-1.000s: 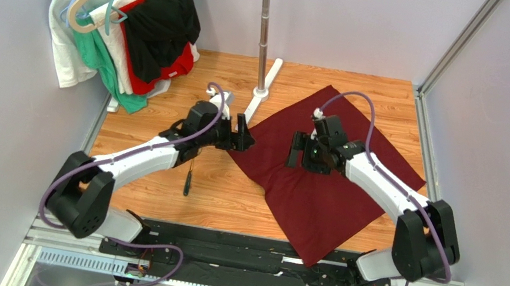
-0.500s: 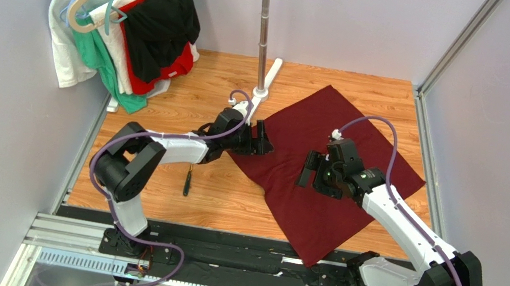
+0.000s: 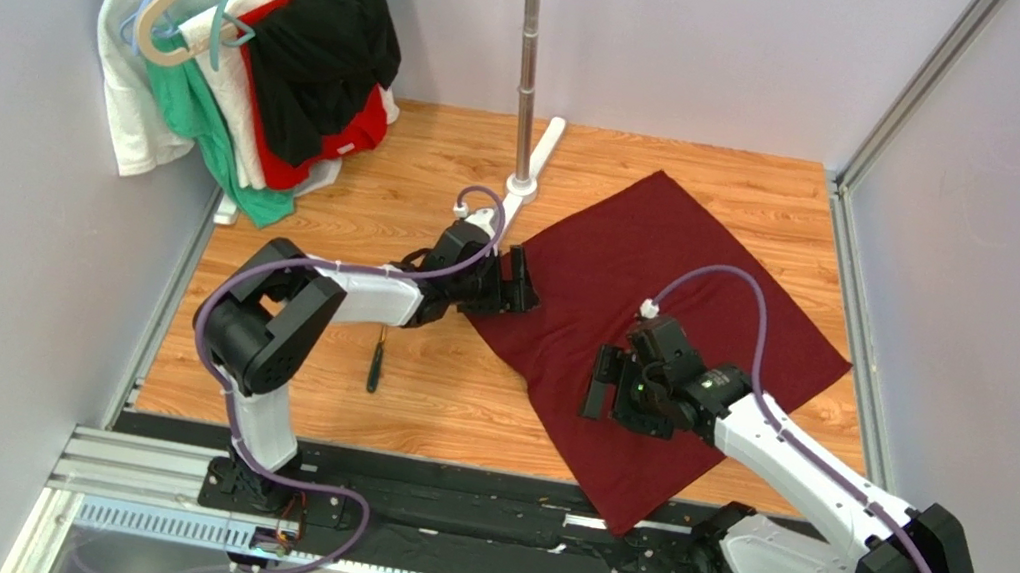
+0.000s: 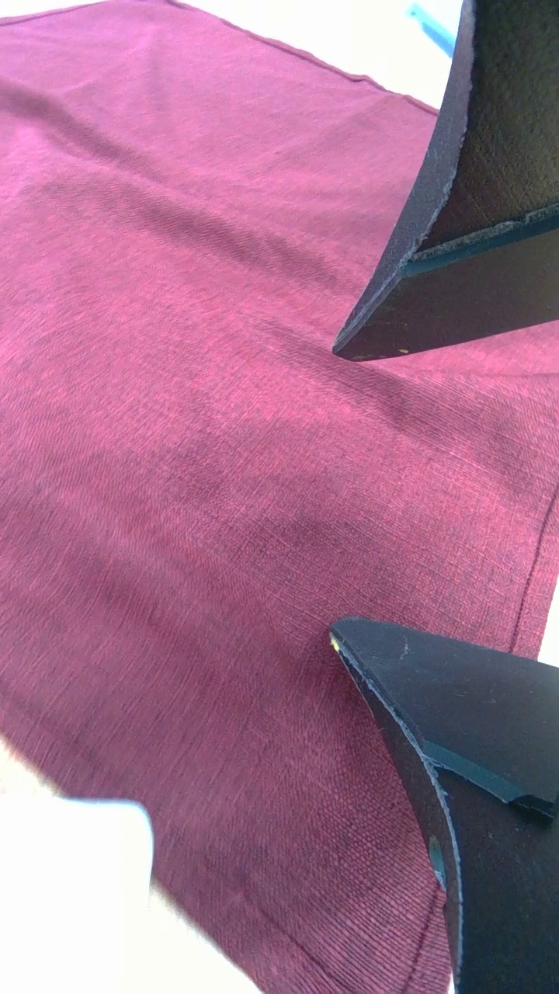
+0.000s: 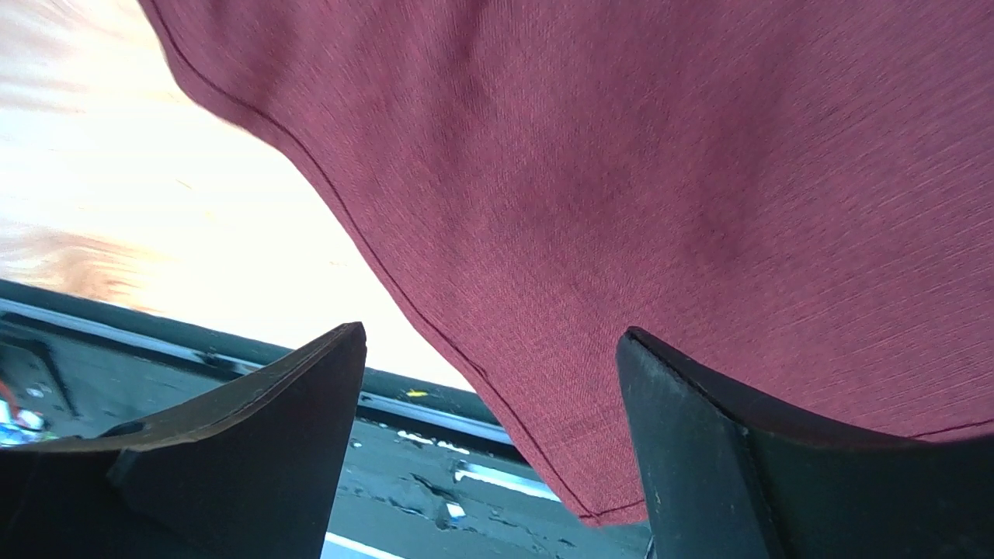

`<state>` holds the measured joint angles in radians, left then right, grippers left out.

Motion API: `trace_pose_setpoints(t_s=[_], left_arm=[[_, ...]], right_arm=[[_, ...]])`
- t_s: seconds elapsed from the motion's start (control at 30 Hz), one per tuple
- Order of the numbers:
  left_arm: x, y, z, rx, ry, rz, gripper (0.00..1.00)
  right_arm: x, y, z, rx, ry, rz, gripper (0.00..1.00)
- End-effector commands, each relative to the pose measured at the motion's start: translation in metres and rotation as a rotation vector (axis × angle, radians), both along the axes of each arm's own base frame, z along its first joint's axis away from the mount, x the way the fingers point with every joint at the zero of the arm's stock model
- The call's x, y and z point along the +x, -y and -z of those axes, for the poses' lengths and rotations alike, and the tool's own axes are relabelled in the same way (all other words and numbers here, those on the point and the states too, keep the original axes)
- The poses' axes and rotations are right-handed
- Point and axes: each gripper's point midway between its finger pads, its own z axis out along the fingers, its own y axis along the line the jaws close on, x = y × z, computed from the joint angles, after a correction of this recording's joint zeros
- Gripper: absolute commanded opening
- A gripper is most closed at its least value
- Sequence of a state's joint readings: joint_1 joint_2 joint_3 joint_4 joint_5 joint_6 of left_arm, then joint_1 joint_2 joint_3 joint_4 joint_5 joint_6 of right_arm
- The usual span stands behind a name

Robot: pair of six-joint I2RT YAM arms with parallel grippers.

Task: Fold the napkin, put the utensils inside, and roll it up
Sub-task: Smooth out the napkin at the center of the board.

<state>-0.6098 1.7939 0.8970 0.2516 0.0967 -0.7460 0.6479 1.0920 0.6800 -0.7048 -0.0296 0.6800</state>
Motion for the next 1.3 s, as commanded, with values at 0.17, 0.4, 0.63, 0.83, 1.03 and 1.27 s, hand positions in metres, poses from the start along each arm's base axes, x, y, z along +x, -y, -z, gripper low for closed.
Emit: trace_pose_setpoints(t_s=[0.17,0.4,0.63,0.83,1.03,1.27], left_arm=[[0.022,-0.029,0.012,0.081,0.012,-0.053,0.92],[0.037,-0.022,-0.009,0.050,0.067,-0.004,0.92],[0.042,-0.011,-0.058,0.002,0.166,0.059,0.92],[0.043,-0.024,-0.085,0.010,0.195,0.038,0.93],[0.040,-0.044,-0.109,0.004,0.226,0.019,0.93],[0.017,-0.059,-0.119,0.028,0.222,0.018,0.93]], right_arm=[[-0.004,-0.017,0.024,-0.001,-0.008,0.016,0.83],[-0.003,-0.034,0.048,0.011,-0.047,-0.031,0.84],[0.025,-0.052,0.051,-0.015,-0.013,-0.047,0.84],[0.059,-0.066,0.028,-0.038,0.071,-0.079,0.84],[0.035,-0.058,-0.016,-0.157,0.166,-0.240,0.83],[-0.044,-0.028,-0.005,-0.308,0.112,-0.271,0.80]])
